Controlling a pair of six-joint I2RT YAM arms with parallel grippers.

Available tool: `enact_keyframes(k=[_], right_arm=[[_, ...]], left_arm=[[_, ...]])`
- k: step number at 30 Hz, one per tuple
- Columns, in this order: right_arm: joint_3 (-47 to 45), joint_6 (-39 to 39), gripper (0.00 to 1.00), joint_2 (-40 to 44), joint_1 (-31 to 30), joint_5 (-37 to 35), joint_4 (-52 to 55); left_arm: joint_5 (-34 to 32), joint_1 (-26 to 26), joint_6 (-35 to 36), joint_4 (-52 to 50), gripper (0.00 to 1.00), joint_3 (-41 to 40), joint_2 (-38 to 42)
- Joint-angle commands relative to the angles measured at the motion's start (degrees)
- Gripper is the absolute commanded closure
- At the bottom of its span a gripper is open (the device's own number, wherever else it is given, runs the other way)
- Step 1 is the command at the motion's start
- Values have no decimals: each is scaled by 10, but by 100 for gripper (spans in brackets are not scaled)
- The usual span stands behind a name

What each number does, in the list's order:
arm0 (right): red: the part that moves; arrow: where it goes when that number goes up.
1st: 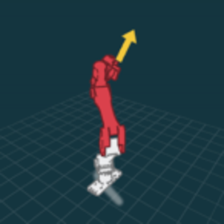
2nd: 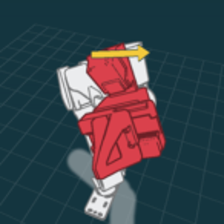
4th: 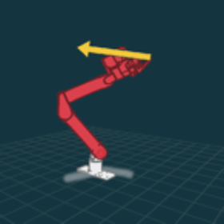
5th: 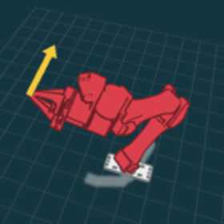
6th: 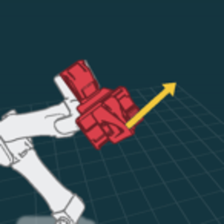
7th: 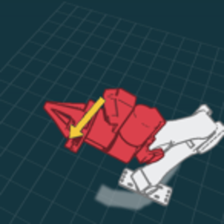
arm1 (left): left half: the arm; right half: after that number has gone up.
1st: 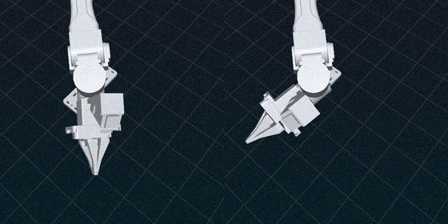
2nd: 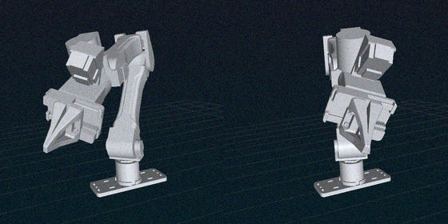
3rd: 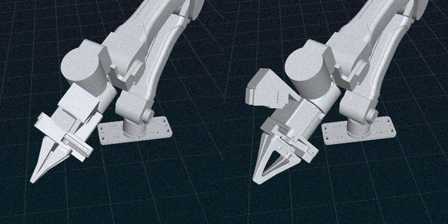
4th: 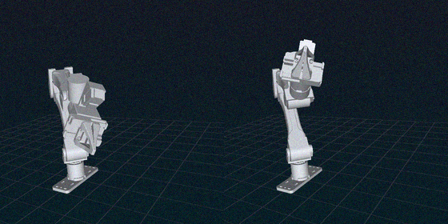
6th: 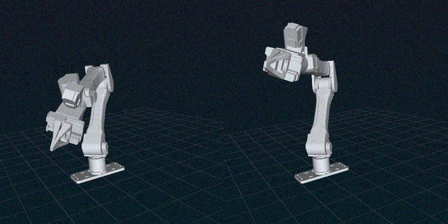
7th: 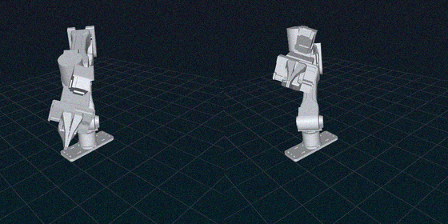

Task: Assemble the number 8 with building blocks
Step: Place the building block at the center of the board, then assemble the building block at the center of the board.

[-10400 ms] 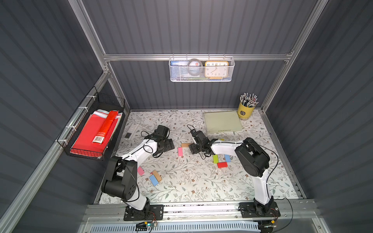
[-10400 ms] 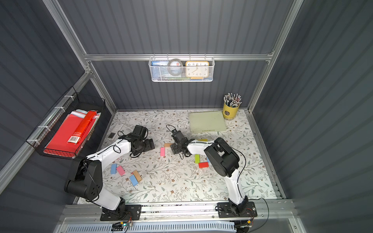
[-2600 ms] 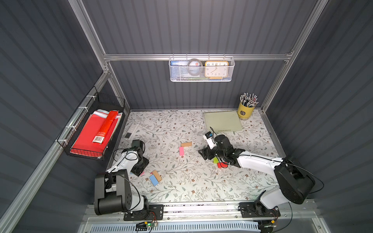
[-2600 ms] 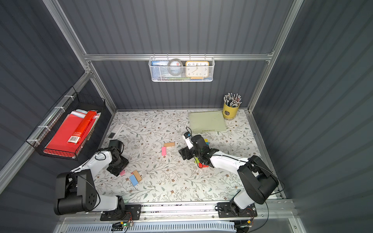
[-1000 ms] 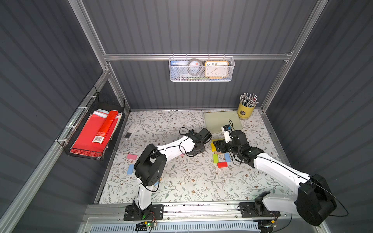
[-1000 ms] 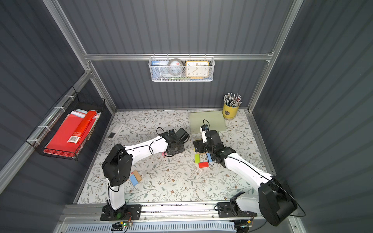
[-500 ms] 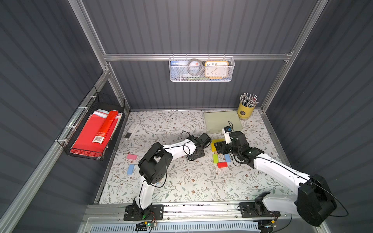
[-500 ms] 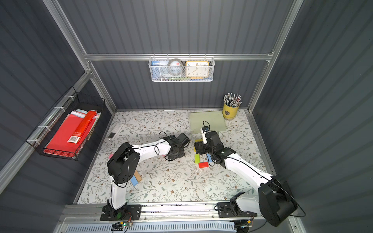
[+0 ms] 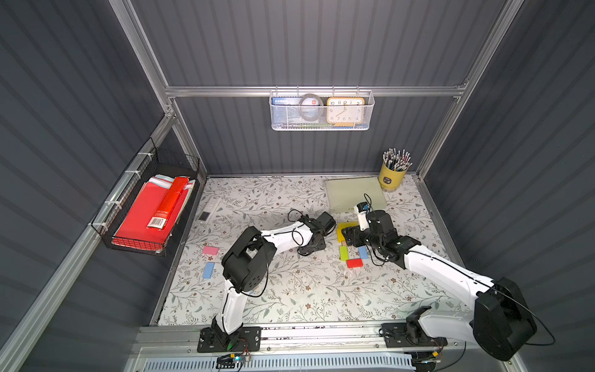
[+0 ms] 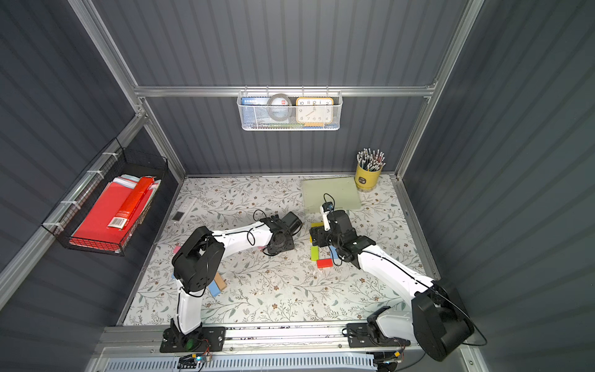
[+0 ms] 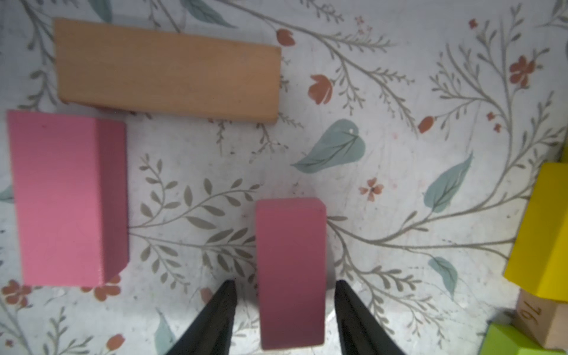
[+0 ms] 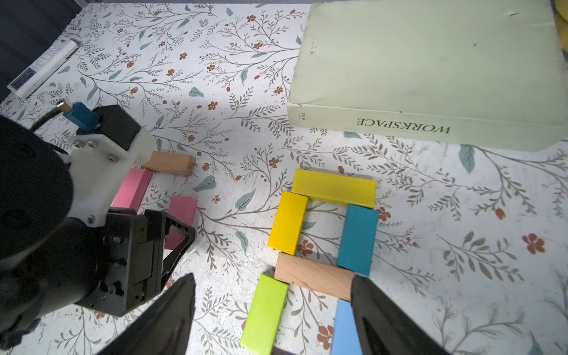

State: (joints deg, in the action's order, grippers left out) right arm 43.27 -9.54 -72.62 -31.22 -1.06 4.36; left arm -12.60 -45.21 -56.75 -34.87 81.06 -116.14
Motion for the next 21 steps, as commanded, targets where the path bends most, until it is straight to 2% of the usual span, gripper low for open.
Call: enact_keyframes(k=[1,3,8,12,15,21], right_arm=[[3,-12,16,-1,1,15,9],[10,-16,16,-1,0,34,17],[18,-52,16,-15,-16,35,15],[57,-76,17,-71,-73,-13,19],[102,-93,19,-135,-120,-47,25],[171,-153,22,-247,-162,-62,31]], left_arm=[[-30,14,11,-33,32,18,46],[-51,30,16,-32,20,20,86],[-80,98,59,4,1,-14,186],[-111,138,97,28,1,-46,238],[-110,167,127,60,1,-76,272],[-155,179,195,107,1,-126,333]])
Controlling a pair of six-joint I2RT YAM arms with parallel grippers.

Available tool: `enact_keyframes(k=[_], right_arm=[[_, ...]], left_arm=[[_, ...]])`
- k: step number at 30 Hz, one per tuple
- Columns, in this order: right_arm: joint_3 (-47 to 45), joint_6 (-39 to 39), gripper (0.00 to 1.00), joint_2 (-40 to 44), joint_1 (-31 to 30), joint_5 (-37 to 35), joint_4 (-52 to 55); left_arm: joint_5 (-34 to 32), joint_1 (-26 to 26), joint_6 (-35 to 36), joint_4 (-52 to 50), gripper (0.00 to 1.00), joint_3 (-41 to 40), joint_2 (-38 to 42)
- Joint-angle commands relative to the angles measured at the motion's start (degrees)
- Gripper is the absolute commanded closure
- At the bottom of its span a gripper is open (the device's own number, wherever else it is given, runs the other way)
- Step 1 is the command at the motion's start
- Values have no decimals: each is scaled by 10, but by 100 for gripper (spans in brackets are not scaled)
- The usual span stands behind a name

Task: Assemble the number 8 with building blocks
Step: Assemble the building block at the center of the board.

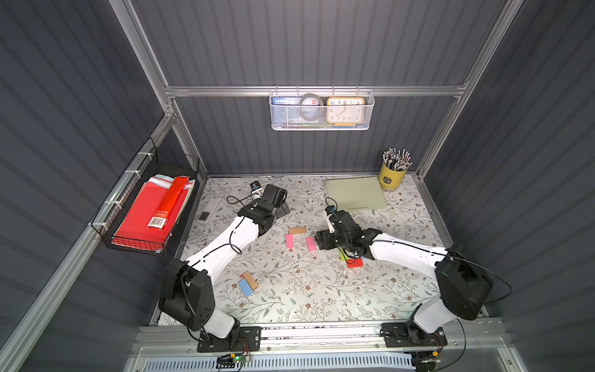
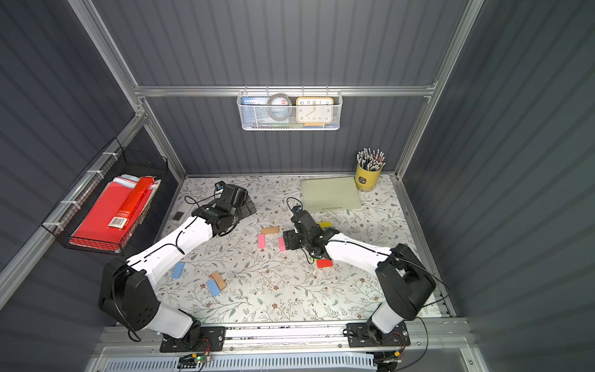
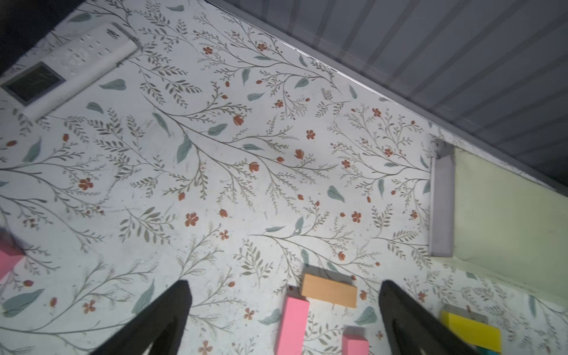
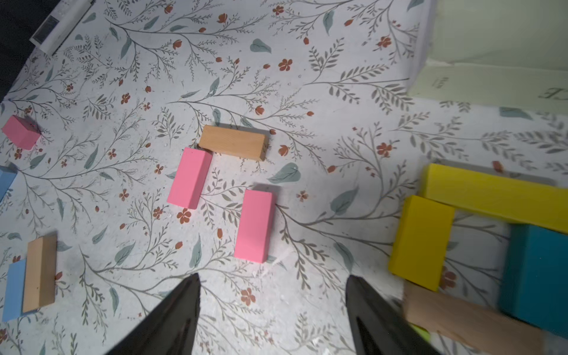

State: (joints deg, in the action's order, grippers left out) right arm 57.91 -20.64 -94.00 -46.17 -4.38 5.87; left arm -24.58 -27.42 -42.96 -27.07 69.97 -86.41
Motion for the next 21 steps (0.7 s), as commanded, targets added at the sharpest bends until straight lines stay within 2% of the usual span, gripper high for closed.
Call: enact_keyframes(k=[1,6,16,21], right_arm=[[34,-45,23,-46,-18,-35,18],[79,-67,25,-104,-40,-52,36],[123,-98,33,-173,-52,-97,66],[127,-102,37,-189,-52,-81,62]], left_arm=[[-45,1,65,34,1,-21,45],[-79,2,93,64,1,-62,75],[-105,2,119,111,1,-118,102],[-121,2,120,121,1,-134,108]])
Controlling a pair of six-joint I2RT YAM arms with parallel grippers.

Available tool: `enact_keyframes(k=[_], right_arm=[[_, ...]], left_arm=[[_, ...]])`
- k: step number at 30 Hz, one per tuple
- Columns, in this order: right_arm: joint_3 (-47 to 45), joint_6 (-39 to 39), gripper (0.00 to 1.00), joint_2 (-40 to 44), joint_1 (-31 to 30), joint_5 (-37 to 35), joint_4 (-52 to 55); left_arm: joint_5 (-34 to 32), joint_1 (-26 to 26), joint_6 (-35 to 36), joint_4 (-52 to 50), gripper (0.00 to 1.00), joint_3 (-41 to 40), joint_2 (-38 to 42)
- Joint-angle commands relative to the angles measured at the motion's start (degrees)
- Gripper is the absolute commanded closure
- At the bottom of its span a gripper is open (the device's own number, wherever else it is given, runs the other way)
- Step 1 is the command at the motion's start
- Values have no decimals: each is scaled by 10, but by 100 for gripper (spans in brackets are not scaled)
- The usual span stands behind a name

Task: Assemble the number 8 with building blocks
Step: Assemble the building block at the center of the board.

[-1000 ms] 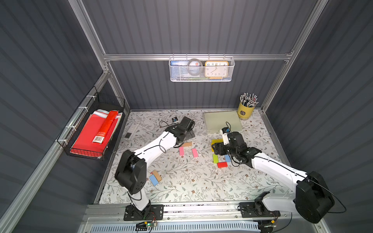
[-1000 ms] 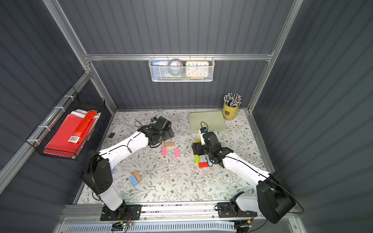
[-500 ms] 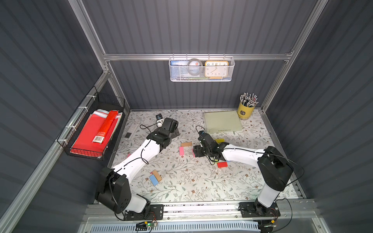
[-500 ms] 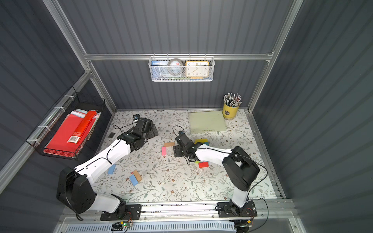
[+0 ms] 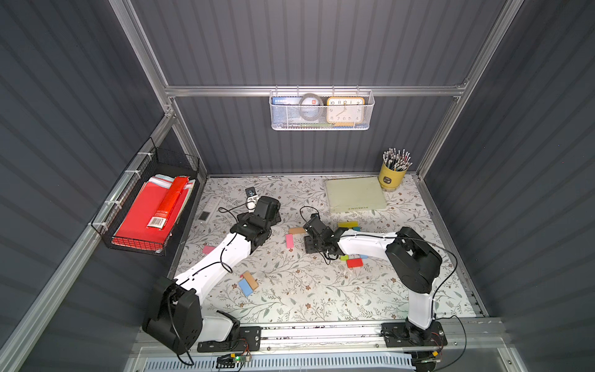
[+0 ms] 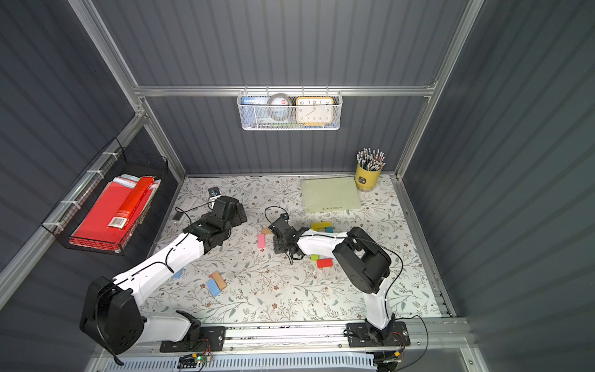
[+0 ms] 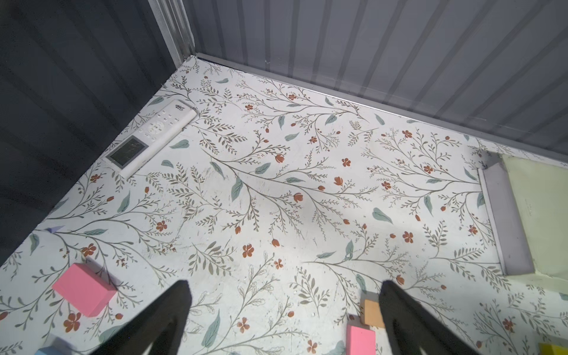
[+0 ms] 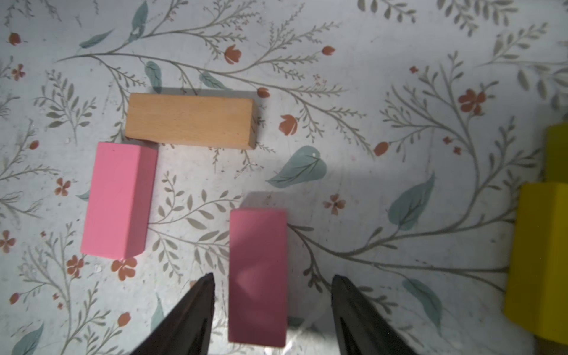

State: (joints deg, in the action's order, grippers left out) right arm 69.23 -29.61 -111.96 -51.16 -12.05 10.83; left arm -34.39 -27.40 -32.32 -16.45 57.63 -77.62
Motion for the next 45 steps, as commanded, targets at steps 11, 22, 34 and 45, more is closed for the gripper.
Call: enact_keyframes(k=[11,22,34,45], right_arm=[[20,-27,57,-33,-6,4,1],[62,-17,72,-63,-9,10,8],[72,-26,72,-78,-10,4,12],[78,-33,70,-85,-8,-3,10]], left_arm=[[-31,2,15,12,1,-16,16],[-31,2,14,8,1,-19,16],[-36,2,16,5,1,-20,16],[-36,2,14,4,1,-22,13]])
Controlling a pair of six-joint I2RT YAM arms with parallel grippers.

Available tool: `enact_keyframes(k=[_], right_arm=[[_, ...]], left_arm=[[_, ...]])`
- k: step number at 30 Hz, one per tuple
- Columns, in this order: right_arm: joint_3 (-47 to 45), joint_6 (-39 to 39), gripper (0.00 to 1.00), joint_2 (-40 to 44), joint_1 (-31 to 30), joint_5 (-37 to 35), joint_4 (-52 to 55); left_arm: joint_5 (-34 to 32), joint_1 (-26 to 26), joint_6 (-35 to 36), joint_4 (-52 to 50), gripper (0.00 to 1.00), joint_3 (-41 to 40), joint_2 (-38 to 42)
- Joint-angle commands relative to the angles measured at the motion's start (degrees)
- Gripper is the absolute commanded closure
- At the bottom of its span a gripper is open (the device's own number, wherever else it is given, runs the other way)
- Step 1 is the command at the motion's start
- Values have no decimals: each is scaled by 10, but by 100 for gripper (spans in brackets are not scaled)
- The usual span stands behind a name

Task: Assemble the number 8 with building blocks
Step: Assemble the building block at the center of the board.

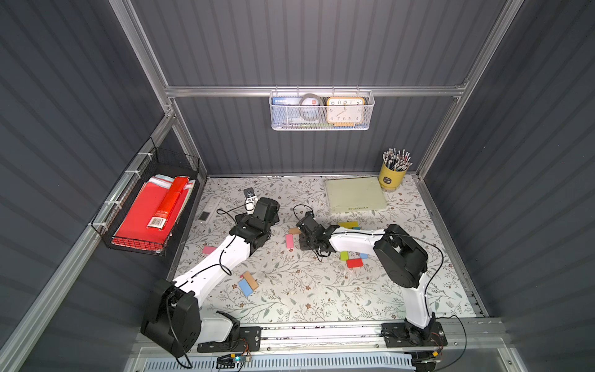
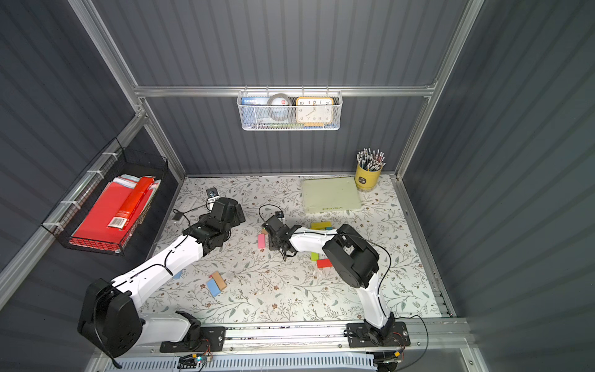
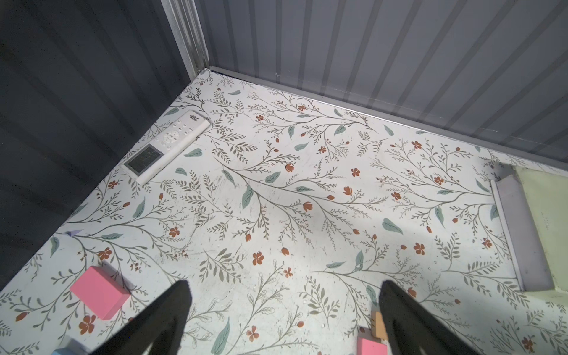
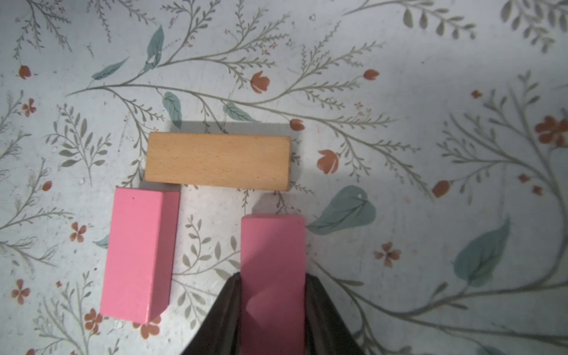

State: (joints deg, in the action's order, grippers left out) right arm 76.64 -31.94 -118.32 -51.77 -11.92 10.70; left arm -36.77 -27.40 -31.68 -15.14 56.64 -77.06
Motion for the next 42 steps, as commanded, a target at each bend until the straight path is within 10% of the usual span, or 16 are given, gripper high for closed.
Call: enact_keyframes(k=[1,42], right_arm=[[4,-10,70,-22,-2,-4,12],[14,-16,53,-26,0,-7,8]], left_arm=[[-12,1,8,-9,1,-12,8],[-28,1,-7,-16,1,-15,6]])
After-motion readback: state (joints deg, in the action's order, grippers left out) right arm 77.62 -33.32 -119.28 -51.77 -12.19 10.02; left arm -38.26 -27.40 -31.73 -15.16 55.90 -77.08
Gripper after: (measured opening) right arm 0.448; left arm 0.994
